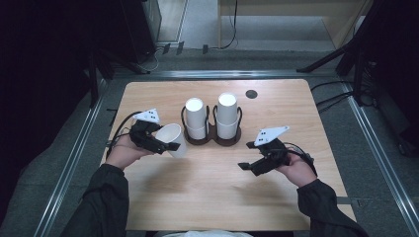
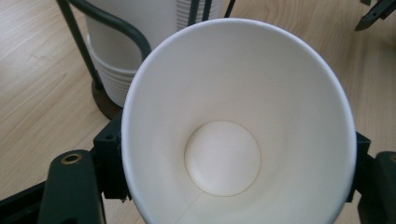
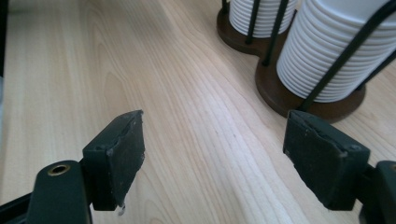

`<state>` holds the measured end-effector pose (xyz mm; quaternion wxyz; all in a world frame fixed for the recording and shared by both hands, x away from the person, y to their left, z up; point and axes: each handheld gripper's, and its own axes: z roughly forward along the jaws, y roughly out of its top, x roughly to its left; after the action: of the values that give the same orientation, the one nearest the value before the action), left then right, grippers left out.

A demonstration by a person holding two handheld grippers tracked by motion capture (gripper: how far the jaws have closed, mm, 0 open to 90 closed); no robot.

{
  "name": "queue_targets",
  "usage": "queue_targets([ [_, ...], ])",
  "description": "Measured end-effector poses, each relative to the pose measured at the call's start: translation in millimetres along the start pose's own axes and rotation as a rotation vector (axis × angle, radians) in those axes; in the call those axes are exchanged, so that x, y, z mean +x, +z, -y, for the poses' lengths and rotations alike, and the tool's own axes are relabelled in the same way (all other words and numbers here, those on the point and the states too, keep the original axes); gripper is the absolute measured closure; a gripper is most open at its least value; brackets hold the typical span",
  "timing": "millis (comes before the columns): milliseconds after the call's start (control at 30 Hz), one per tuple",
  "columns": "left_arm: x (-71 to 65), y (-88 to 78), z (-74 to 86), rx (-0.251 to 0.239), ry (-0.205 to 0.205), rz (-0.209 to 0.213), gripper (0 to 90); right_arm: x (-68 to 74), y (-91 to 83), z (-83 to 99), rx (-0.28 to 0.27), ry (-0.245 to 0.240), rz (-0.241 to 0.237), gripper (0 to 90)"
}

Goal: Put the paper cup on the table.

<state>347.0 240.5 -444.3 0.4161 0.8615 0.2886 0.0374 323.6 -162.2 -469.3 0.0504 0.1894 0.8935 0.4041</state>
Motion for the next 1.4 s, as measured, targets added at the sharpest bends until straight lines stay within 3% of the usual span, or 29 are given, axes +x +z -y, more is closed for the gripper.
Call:
queue_targets([
  [233, 14.2, -6.0, 5.6, -0.006, -0.034, -0.056, 23.8, -5.6, -0.9, 2.3, 0.000, 0.023, 0.023, 21.3],
  [700, 36.7, -13.8, 15.1, -0.006, -0.094, -0.133, 23.7, -10.1, 8.2, 2.4, 0.022, 0.028, 0.009, 21.3],
  [933, 51.8, -23.9, 22.6, -0.009, -0.142, -0.205, 23.6, -9.3, 10.8, 2.6, 0.037, 0.028, 0.006, 21.3],
  [967, 55.9, -25.2, 24.9, 0.000, -0.148, -0.228, 23.6, -9.1, 11.1, 2.6, 0.038, 0.028, 0.008, 21.3],
  [1200, 66.9, -27.2, 30.5, 0.016, -0.178, -0.282, 23.5, -7.5, 11.5, 4.3, 0.043, 0.022, 0.008, 21.3],
  [1233, 70.5, -26.0, 31.7, 0.034, -0.182, -0.318, 23.4, -6.9, 10.9, 4.9, 0.043, 0.029, 0.007, 21.3],
  [1400, 79.2, -20.4, 34.9, 0.053, -0.202, -0.330, 23.3, -5.2, 11.0, 5.2, 0.033, 0.030, 0.008, 21.3],
])
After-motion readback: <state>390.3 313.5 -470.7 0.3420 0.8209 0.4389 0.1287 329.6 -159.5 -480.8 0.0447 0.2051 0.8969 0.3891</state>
